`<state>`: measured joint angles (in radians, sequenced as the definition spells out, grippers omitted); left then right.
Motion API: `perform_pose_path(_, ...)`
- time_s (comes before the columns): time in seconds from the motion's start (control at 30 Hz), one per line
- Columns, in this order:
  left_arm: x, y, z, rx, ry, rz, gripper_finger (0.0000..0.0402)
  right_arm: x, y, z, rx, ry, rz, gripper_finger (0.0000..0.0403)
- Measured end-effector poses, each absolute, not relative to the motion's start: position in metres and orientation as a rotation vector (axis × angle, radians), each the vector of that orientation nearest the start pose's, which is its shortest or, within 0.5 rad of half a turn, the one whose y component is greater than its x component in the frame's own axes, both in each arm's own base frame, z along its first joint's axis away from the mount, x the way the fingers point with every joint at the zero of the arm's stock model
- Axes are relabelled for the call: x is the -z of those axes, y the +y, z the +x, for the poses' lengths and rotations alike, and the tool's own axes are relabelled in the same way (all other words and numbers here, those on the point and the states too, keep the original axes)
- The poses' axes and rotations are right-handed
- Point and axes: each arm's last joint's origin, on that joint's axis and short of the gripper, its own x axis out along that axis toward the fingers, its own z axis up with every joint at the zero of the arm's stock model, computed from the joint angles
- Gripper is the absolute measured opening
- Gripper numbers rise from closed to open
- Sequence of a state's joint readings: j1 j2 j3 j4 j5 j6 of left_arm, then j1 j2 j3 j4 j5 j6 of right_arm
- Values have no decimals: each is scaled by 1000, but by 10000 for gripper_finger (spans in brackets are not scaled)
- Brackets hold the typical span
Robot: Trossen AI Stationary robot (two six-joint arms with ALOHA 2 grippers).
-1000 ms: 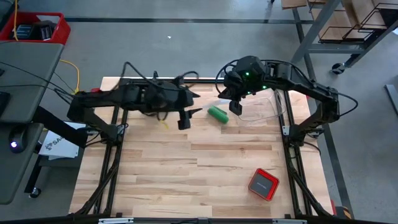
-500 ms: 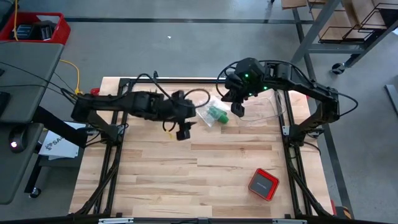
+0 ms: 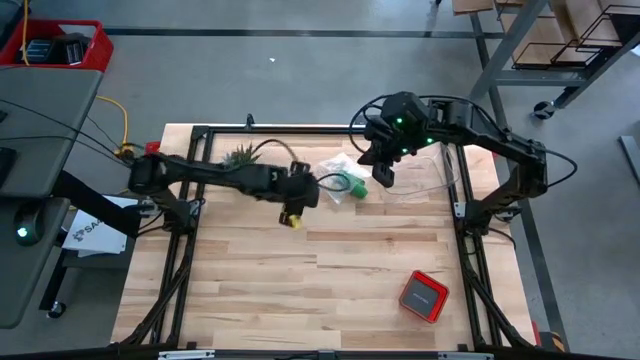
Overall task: Roll bandage
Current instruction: Open the transparent zip bag
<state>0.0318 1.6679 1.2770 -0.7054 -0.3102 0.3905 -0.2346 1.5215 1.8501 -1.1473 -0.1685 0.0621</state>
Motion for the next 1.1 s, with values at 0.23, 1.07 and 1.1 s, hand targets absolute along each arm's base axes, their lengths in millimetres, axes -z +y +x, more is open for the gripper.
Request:
perform_pose_path(0.23, -191, 66, 360, -5, 1271, 625, 218, -446, -57, 263, 136, 739, 354, 33)
perform_pose_path(1.07, -146, 110, 389, -46, 1217, 894, 216, -462, -57, 260, 180, 586, 496, 58)
perform_pose_path(1.1, -147, 112, 388, -45, 1218, 899, 213, -462, -57, 259, 180, 587, 496, 58)
